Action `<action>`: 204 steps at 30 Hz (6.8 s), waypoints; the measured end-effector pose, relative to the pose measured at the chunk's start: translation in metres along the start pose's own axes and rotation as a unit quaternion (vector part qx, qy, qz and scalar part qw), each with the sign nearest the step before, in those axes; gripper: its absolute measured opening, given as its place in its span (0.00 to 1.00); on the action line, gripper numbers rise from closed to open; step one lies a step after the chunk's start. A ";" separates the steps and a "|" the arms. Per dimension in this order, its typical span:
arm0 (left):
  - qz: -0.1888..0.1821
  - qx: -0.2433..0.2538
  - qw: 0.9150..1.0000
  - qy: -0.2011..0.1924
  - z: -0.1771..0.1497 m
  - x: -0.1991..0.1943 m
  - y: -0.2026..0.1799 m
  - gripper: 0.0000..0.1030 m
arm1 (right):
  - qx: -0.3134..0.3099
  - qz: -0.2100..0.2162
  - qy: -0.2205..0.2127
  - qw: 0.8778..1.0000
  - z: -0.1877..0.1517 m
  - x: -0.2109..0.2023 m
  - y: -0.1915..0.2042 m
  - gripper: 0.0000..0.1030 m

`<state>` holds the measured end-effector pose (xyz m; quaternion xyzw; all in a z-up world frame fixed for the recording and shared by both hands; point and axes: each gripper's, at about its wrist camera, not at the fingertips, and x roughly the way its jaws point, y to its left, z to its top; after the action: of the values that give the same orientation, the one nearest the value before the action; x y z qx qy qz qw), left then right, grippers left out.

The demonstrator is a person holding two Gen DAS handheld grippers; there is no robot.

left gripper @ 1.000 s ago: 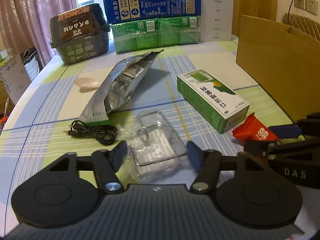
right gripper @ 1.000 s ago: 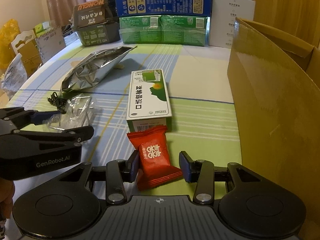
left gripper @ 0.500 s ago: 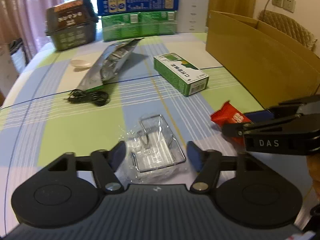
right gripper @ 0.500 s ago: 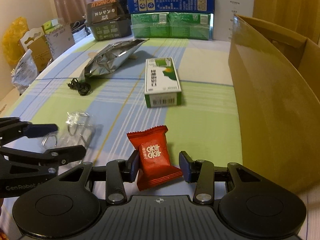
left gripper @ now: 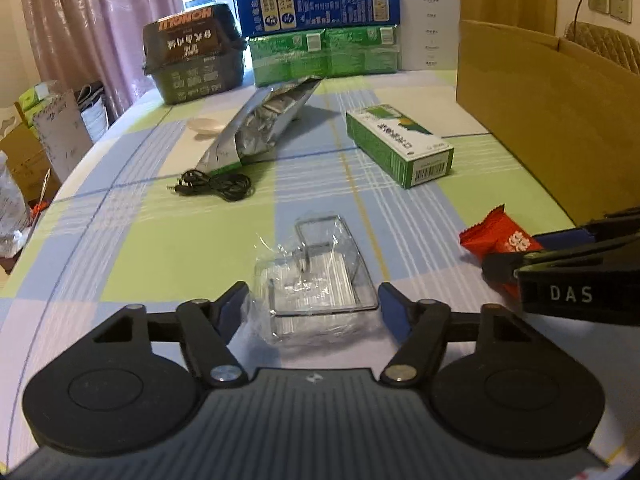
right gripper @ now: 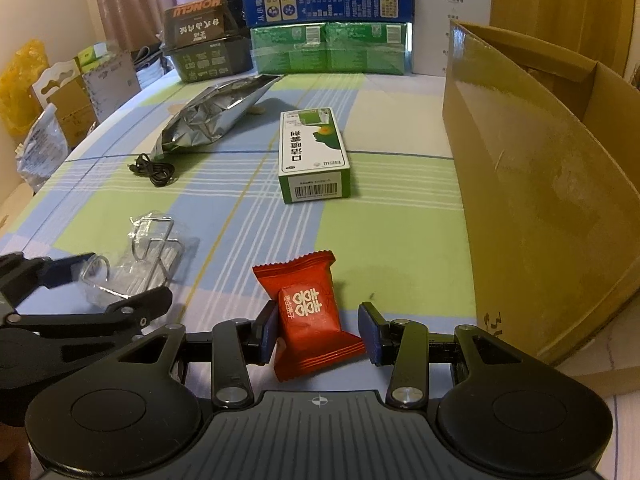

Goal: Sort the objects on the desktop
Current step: 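Close left tool on the clear wire rack while right tool holds the red packet, then carry the wire rack in left tool while right tool carries the red packet to the cardboard box, then open left tool dropping the wire rack while right tool releases the red packet into the box, then bring both open tools back over the table toward the cable and green box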

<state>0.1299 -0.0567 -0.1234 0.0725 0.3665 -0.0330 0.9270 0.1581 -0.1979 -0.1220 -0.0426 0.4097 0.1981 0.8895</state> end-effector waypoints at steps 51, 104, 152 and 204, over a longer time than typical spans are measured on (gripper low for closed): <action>-0.057 -0.020 0.998 -0.023 0.017 -0.092 -0.007 0.50 | 0.008 0.002 -0.066 0.998 0.001 -0.111 0.012 0.26; -0.217 0.088 0.969 -0.083 0.136 -0.069 -0.201 0.55 | 0.102 -0.108 -0.095 0.984 0.059 -0.173 -0.189 0.26; -0.091 -0.023 0.993 -0.074 0.059 -0.149 -0.023 0.78 | 0.090 -0.026 -0.137 0.986 0.031 -0.223 -0.076 0.87; -0.031 -0.003 0.999 -0.041 0.075 -0.099 0.104 0.98 | -0.007 0.049 -0.087 0.995 0.069 -0.107 0.038 0.98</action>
<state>0.1202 0.0352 0.0101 0.0563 0.3301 -0.0636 0.9401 0.1295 -0.1809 0.0069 -0.0111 0.3312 0.2468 0.9106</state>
